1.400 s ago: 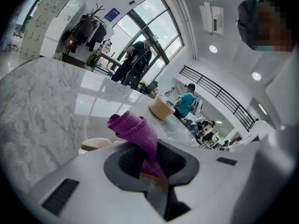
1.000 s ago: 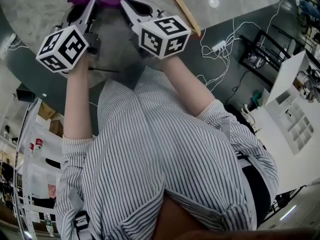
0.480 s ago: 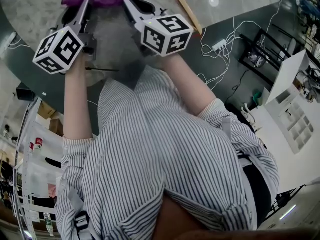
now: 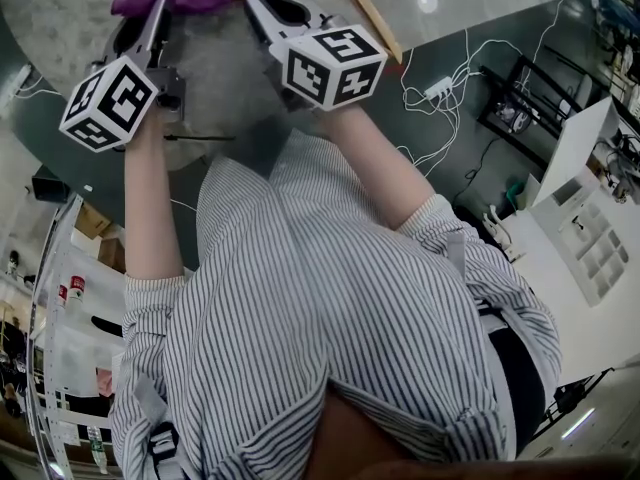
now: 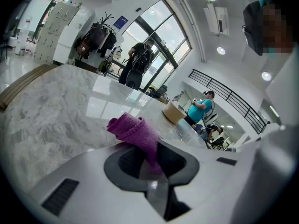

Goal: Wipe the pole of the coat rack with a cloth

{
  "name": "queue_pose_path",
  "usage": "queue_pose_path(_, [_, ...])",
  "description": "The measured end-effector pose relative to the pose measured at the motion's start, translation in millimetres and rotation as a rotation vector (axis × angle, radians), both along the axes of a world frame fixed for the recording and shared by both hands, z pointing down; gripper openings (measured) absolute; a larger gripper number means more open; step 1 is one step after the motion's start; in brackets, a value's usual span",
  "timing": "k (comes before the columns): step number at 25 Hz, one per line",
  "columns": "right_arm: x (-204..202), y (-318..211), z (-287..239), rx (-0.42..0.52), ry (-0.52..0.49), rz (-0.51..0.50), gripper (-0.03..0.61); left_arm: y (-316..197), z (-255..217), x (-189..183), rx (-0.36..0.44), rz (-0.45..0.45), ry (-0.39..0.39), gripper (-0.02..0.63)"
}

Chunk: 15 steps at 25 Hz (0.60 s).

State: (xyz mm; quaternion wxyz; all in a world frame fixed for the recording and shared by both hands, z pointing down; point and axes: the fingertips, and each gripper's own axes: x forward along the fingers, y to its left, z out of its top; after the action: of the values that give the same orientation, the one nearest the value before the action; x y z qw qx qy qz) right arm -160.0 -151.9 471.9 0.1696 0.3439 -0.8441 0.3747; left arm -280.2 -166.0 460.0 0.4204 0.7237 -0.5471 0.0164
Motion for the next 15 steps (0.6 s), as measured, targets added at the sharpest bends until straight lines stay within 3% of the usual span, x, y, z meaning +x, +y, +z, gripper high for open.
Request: queue_pose_path(15, [16.5, 15.8, -1.4, 0.006, -0.003, 0.034, 0.015, 11.8, -9.3, 9.4, 0.034, 0.001, -0.021, 0.080])
